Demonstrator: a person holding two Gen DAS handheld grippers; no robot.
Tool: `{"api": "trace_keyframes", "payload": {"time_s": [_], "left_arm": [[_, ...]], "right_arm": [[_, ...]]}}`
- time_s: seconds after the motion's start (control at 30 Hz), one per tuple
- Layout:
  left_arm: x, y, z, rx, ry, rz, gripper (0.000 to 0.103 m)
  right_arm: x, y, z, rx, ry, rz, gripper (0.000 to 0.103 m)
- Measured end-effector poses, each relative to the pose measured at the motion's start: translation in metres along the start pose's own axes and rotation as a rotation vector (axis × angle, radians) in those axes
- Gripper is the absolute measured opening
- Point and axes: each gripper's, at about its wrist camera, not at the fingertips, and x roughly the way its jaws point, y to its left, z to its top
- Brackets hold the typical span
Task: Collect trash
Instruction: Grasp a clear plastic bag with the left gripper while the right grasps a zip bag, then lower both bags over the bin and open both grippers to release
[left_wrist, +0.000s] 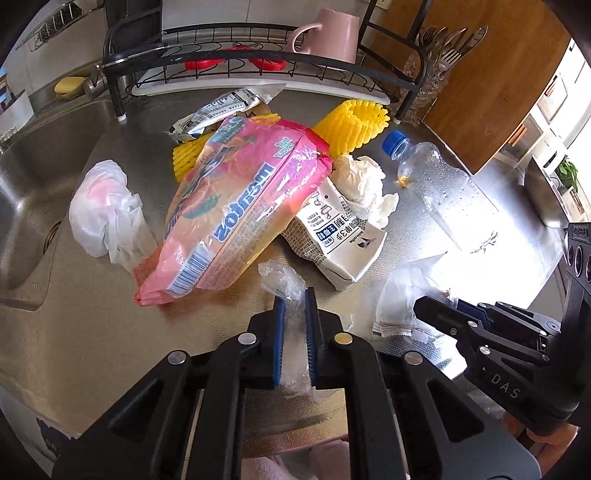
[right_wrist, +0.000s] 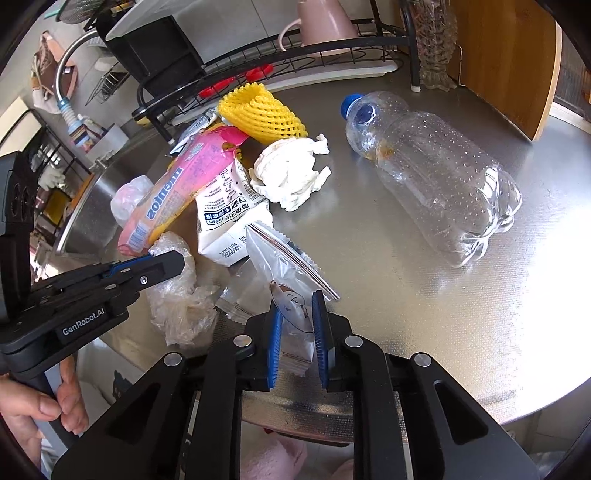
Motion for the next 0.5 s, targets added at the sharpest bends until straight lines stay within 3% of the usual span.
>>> {"api": "trace_keyframes", "payload": {"time_s": [0.5], "left_arm": [[-0.054,-0.015,-0.051,-0.006,-0.044,0.033,0.004]], "right_arm": [[-0.047,0.008,-0.039,-0.029,-0.046,0.014,0.015]]}}
